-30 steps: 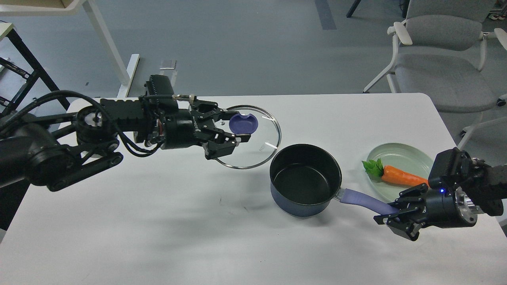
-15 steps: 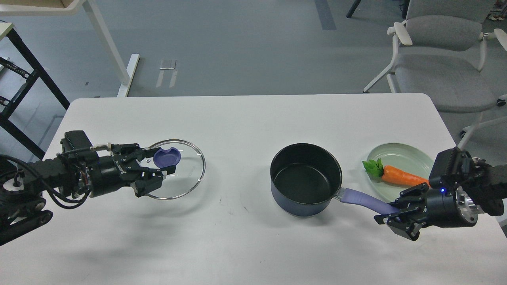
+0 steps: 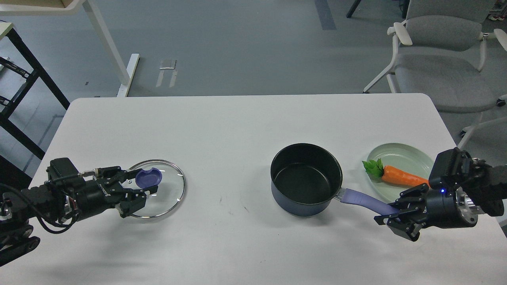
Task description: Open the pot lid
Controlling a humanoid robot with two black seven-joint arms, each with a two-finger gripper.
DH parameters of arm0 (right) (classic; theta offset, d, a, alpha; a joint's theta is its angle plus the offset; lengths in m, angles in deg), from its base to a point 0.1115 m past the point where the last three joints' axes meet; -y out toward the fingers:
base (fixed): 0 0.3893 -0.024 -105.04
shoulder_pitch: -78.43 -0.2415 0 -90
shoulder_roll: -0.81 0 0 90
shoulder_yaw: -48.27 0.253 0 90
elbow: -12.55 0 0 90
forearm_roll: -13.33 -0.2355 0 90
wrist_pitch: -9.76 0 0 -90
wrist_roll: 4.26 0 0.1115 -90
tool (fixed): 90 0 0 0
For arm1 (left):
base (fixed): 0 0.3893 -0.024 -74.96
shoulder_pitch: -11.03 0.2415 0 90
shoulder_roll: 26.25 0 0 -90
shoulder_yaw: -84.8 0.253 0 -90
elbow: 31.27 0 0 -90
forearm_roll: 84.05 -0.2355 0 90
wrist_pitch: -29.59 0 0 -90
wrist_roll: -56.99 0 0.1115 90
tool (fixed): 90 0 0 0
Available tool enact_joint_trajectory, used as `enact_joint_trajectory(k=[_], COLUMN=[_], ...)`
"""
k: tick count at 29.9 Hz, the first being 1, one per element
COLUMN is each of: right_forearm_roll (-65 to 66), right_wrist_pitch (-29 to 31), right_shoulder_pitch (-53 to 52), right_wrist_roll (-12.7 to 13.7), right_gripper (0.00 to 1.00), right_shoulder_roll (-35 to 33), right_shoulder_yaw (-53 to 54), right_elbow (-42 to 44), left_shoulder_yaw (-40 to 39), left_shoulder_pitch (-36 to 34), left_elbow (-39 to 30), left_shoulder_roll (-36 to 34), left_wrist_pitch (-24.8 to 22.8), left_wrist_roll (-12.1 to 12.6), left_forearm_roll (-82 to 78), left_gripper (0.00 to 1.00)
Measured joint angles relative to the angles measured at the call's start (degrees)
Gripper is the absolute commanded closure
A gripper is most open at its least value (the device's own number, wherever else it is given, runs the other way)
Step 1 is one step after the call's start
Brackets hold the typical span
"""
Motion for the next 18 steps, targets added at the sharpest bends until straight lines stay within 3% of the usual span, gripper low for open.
enact_joint_trajectory(k=[4,11,18], right_forearm_roll=[0.0,0.0,-0.08], right_wrist_pitch=[0.0,0.0,0.0], right_shoulder_pitch=[0.0,0.0,0.0], right_wrist_roll=[0.0,0.0,0.0], right_gripper=[0.66,0.65,0.65], right_shoulder_roll=[0.07,0.02,0.0], right_shoulder_yaw=[0.0,0.04,0.06], right_elbow=[0.0,0.0,0.0], left_shoulder_yaw=[-0.03,-0.09,-1.23], left_shoulder_pitch=[0.26,0.65,0.35], left_elbow=[0.21,0.28,-2.62], left_shoulder_roll=[-0.09,-0.29,-3.14], left_wrist_pitch=[0.04,0.05,-1.33], left_wrist_roll=[0.0,0.0,0.0], left_forearm_roll=[-0.1,-0.1,0.26], left_gripper=[0.33,0.05,0.01])
